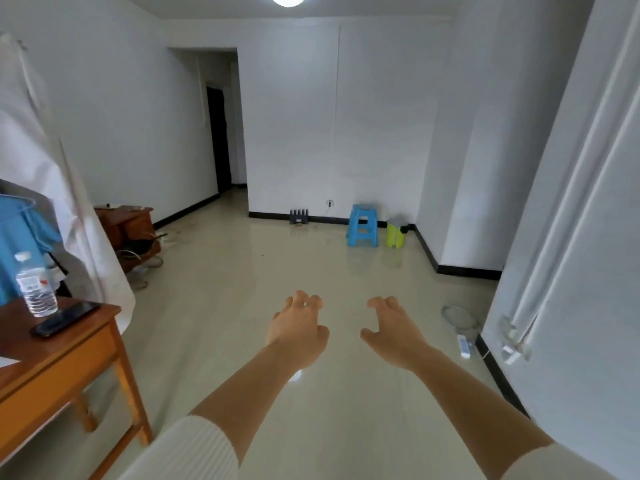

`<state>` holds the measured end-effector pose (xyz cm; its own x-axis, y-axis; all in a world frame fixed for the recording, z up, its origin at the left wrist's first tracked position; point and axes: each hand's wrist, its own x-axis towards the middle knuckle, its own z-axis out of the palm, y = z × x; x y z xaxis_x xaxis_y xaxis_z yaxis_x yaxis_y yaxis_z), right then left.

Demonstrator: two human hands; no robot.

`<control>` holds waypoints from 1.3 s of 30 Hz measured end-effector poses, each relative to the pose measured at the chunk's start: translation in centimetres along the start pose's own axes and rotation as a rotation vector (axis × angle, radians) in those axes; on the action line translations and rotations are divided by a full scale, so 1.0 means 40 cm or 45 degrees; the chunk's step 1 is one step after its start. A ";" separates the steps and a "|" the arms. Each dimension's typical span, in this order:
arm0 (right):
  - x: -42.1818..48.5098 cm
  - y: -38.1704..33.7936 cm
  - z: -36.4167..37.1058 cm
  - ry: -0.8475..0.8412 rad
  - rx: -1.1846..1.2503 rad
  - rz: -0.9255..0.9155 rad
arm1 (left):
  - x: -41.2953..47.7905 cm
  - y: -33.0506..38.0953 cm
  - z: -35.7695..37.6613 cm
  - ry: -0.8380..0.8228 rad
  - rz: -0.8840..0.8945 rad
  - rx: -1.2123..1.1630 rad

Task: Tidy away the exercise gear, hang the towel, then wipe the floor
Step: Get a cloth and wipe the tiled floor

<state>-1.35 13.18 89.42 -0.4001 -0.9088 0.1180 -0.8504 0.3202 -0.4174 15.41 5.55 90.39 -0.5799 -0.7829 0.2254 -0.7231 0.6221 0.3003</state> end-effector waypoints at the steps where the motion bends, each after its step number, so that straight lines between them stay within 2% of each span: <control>1: 0.073 -0.006 0.012 0.004 -0.023 -0.027 | 0.065 -0.032 0.016 -0.005 0.001 0.014; 10: 0.802 -0.039 0.049 0.045 -0.041 -0.070 | 0.755 -0.245 0.041 0.039 -0.041 0.004; 17: 1.288 -0.054 0.135 0.025 -0.092 -0.117 | 1.241 -0.414 0.102 0.058 -0.027 0.046; 27: 2.088 -0.060 0.266 0.068 -0.123 -0.052 | 2.017 -0.696 0.219 0.097 0.093 0.084; 33: 2.518 0.023 0.267 0.108 -0.193 0.009 | 2.456 -0.760 0.295 0.122 0.128 0.018; 39: 2.948 0.188 0.307 0.121 -0.280 0.040 | 2.889 -0.784 0.479 0.089 0.132 -0.019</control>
<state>-50.75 -94.87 89.15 -0.4489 -0.8717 0.1965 -0.8869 0.4078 -0.2169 -36.13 -104.21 89.28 -0.6235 -0.7135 0.3196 -0.6545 0.7000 0.2857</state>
